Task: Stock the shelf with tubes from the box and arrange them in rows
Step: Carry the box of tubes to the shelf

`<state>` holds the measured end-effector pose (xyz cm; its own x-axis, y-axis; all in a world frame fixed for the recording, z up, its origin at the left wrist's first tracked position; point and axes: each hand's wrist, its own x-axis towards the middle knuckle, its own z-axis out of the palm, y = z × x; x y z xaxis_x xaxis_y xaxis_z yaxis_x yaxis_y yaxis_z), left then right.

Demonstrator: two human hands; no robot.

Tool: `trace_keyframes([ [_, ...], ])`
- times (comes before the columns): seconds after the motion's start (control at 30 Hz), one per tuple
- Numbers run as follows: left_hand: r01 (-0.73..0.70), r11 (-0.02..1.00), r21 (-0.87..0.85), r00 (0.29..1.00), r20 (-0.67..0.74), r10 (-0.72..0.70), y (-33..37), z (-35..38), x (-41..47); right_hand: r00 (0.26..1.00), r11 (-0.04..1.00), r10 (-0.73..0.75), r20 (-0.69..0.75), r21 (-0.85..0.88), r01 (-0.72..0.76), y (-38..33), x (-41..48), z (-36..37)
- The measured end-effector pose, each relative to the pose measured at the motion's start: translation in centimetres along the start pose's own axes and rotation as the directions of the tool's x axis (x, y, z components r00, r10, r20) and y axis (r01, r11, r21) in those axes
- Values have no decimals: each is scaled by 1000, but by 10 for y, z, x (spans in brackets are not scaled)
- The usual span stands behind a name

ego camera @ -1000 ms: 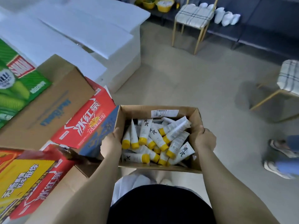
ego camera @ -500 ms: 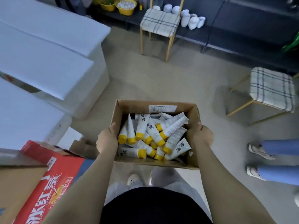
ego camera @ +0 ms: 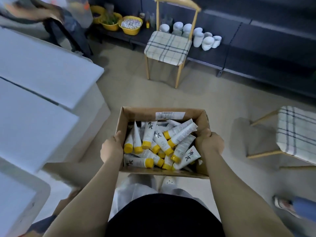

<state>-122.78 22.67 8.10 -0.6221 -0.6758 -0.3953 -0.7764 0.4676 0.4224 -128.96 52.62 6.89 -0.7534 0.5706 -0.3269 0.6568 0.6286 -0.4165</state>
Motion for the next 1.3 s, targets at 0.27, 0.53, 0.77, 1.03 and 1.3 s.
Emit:
trace_keyframes([
  [0.27,-81,996,30,996,44,80,126,3,144,1000,1000,20,-7,-9,-20,-134,106,15],
  [0.53,-233,971,52,972,52,231,258,0,269,995,997,74,-64,41,-71,-250,204,24],
  [0.77,-171,982,81,985,49,167,372,23,369,998,998,61,3,22,-61,-347,325,42],
  [1.03,-156,984,91,988,12,156,484,31,463,998,998,55,17,22,-55,-461,436,45],
  [1.3,-233,967,106,967,135,218,596,44,598,987,987,159,23,-7,-159,-569,525,73],
])
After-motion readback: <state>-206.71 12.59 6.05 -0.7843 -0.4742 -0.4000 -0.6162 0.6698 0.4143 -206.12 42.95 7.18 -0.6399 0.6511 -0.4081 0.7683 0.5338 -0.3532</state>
